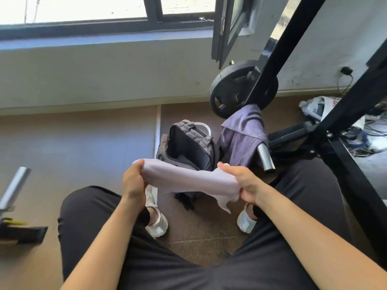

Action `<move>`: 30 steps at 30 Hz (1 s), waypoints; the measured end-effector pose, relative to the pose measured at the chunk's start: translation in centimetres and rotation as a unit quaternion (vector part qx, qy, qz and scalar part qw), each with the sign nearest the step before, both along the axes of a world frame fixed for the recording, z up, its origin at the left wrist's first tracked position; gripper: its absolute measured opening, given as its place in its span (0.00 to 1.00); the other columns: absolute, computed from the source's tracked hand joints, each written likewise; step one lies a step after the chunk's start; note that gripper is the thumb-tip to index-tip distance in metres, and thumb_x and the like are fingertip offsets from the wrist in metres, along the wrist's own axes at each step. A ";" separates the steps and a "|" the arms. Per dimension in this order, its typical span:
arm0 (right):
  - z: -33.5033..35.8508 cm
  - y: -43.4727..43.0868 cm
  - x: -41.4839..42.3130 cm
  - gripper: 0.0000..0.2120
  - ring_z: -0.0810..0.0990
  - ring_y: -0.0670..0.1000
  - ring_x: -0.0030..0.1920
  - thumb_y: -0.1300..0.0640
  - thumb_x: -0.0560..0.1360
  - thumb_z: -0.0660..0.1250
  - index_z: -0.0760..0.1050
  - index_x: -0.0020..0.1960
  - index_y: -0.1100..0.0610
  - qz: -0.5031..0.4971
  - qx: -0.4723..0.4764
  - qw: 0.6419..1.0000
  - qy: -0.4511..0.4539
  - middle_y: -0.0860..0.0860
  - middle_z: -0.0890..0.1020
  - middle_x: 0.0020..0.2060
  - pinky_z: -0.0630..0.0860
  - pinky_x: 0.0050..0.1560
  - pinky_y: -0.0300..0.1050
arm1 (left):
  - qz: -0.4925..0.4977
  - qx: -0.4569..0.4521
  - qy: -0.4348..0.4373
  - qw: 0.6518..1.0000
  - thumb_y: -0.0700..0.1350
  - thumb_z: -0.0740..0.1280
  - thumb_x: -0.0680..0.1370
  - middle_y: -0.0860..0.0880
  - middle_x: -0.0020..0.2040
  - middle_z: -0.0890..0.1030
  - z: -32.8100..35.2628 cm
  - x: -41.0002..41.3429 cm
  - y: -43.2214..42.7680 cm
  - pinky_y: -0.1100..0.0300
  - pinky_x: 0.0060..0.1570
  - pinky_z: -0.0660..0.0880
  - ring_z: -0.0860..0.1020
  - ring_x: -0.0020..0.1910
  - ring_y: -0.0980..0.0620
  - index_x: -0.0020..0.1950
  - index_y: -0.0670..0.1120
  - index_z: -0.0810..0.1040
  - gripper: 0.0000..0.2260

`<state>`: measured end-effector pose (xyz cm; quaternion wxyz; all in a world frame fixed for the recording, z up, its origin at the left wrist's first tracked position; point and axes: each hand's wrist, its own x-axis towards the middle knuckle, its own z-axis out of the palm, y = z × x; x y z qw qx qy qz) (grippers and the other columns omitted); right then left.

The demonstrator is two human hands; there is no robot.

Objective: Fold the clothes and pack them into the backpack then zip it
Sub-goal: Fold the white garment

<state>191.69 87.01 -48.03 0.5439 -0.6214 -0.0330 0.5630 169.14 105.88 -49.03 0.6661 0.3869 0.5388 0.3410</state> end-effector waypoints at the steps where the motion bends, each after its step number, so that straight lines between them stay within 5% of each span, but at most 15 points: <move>1: -0.3 0.0 -0.3 0.17 0.82 0.52 0.35 0.52 0.78 0.71 0.81 0.54 0.68 0.015 -0.016 0.998 -0.051 0.61 0.82 0.43 0.77 0.36 0.42 | -0.007 0.017 0.015 1.000 0.48 0.63 0.82 0.41 0.61 0.80 -0.1 0.1 0.0 0.48 0.57 0.78 0.79 0.59 0.44 0.58 0.43 0.79 0.11; 5: -0.7 0.1 -0.5 0.12 0.78 0.52 0.37 0.52 0.80 0.69 0.80 0.49 0.62 -0.071 -0.001 0.991 -0.112 0.58 0.80 0.39 0.73 0.38 0.44 | -0.026 0.068 0.042 0.996 0.48 0.66 0.83 0.43 0.56 0.82 -0.1 -0.4 0.1 0.43 0.64 0.74 0.78 0.59 0.44 0.51 0.47 0.82 0.07; 9: -0.1 0.1 0.2 0.13 0.81 0.51 0.45 0.52 0.81 0.67 0.83 0.50 0.62 -0.107 0.065 0.982 -0.141 0.55 0.84 0.43 0.75 0.50 0.47 | -0.049 0.106 0.054 0.992 0.45 0.67 0.82 0.46 0.48 0.83 -0.5 -1.4 0.8 0.47 0.55 0.75 0.78 0.51 0.46 0.46 0.48 0.84 0.08; 14: 0.7 0.1 0.2 0.11 0.77 0.42 0.36 0.57 0.80 0.67 0.81 0.53 0.64 -0.092 0.132 0.973 -0.164 0.45 0.82 0.34 0.72 0.32 0.32 | -0.068 0.107 0.016 0.992 0.39 0.64 0.83 0.47 0.47 0.81 0.6 -2.0 1.7 0.57 0.48 0.74 0.77 0.46 0.50 0.51 0.48 0.82 0.08; 20: 1.1 0.0 0.5 0.05 0.75 0.40 0.29 0.55 0.77 0.72 0.84 0.45 0.56 -0.060 0.101 0.955 -0.271 0.42 0.80 0.29 0.71 0.39 0.41 | -0.079 0.082 0.025 0.993 0.41 0.65 0.83 0.47 0.49 0.82 1.2 -2.8 3.1 0.59 0.51 0.77 0.80 0.47 0.52 0.53 0.45 0.82 0.06; 22: 1.0 0.1 0.6 0.08 0.77 0.42 0.33 0.54 0.75 0.74 0.83 0.45 0.59 -0.065 0.101 0.947 -0.299 0.46 0.81 0.35 0.74 0.42 0.46 | -0.078 0.087 0.054 0.992 0.44 0.67 0.83 0.49 0.48 0.82 1.0 -3.5 3.9 0.59 0.51 0.76 0.80 0.46 0.52 0.55 0.44 0.81 0.06; 26: 1.6 0.3 0.9 0.13 0.79 0.46 0.64 0.47 0.72 0.74 0.86 0.48 0.56 -0.009 0.137 0.925 -0.353 0.44 0.81 0.61 0.74 0.65 0.50 | -0.034 0.103 0.096 0.989 0.46 0.72 0.79 0.49 0.40 0.80 0.7 -4.5 5.1 0.59 0.47 0.78 0.79 0.41 0.53 0.43 0.45 0.81 0.08; 30: 2.9 -0.2 0.4 0.18 0.84 0.50 0.56 0.50 0.73 0.73 0.85 0.55 0.64 0.056 0.206 0.929 -0.304 0.58 0.86 0.53 0.80 0.60 0.52 | -0.007 0.069 0.095 0.993 0.48 0.73 0.78 0.47 0.41 0.77 0.2 -4.3 5.8 0.57 0.51 0.79 0.79 0.43 0.50 0.39 0.45 0.75 0.13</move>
